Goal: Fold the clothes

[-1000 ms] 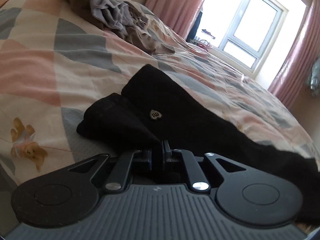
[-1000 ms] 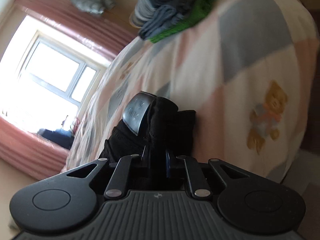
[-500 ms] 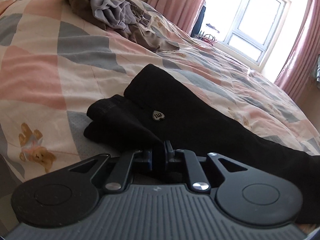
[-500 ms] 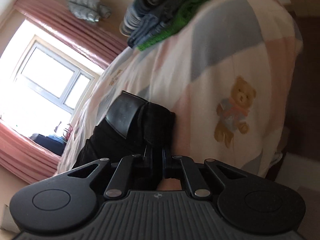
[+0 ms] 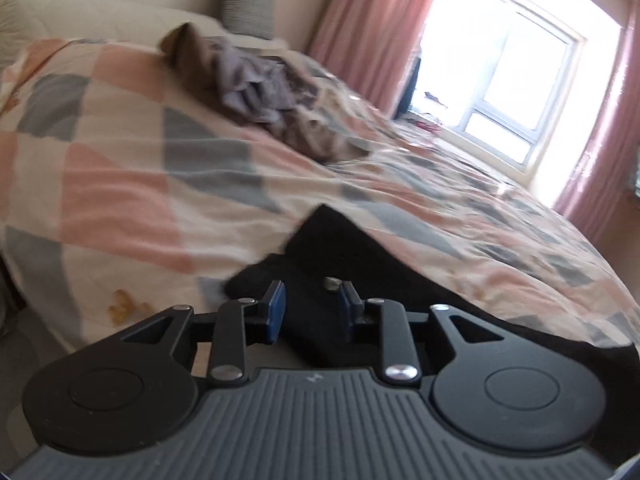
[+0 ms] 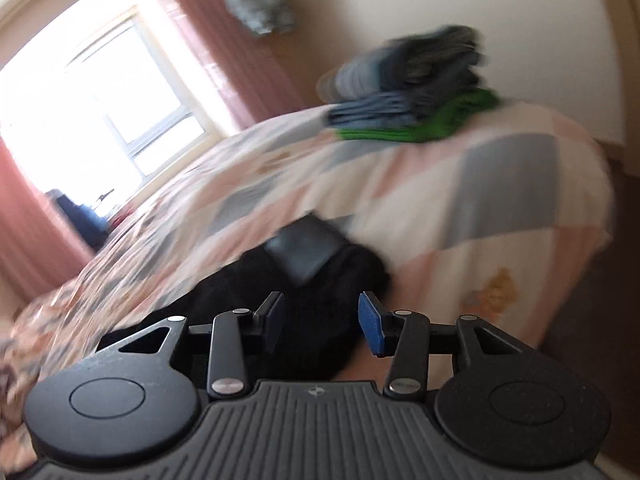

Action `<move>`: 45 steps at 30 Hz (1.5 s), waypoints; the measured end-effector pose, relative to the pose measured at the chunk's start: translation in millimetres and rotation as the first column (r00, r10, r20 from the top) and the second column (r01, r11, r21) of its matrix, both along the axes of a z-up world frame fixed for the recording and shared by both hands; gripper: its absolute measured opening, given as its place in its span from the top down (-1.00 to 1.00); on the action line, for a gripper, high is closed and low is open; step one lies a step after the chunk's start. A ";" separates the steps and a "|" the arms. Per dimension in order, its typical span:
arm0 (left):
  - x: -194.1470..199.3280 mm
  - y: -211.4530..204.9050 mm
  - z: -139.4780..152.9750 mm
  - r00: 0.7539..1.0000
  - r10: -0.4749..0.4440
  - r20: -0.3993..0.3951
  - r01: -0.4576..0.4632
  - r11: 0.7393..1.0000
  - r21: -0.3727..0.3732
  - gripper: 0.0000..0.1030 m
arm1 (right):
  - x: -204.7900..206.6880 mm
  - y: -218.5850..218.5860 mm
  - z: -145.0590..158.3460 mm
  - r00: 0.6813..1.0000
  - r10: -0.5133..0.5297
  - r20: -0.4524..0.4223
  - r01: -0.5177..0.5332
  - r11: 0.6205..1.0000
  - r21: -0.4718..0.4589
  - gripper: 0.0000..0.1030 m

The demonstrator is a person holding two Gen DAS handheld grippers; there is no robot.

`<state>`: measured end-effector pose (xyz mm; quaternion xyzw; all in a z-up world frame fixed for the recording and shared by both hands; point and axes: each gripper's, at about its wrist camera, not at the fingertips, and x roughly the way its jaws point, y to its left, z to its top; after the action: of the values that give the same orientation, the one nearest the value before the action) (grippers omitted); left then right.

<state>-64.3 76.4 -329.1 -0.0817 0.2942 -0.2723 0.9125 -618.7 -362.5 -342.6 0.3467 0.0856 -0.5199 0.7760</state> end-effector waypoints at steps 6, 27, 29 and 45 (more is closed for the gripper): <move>6.0 -35.0 -36.3 0.997 0.004 -0.080 0.005 0.994 0.111 0.61 | 51.8 -2.8 -21.5 0.974 0.166 -0.152 -0.166 0.986 0.015 0.24; -61.2 -105.6 20.4 0.989 -0.142 -0.040 0.147 0.922 0.359 0.03 | 57.9 15.4 3.5 0.951 0.074 -0.300 -0.086 0.996 -0.026 -0.36; -75.7 -117.6 27.1 0.983 -0.179 -0.032 0.178 0.911 0.373 -0.04 | 62.7 18.9 12.6 0.952 0.091 -0.292 -0.104 0.994 -0.031 -0.42; -135.2 -137.3 34.1 0.947 -0.321 -0.009 0.280 0.812 0.511 -0.35 | 83.4 53.0 31.6 0.918 0.255 -0.305 -0.252 0.967 0.049 -0.88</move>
<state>-199.5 -60.9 -295.0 0.2189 0.3287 -0.3293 0.8577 -535.3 -309.5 -311.0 0.2508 0.2521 -0.4625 0.8122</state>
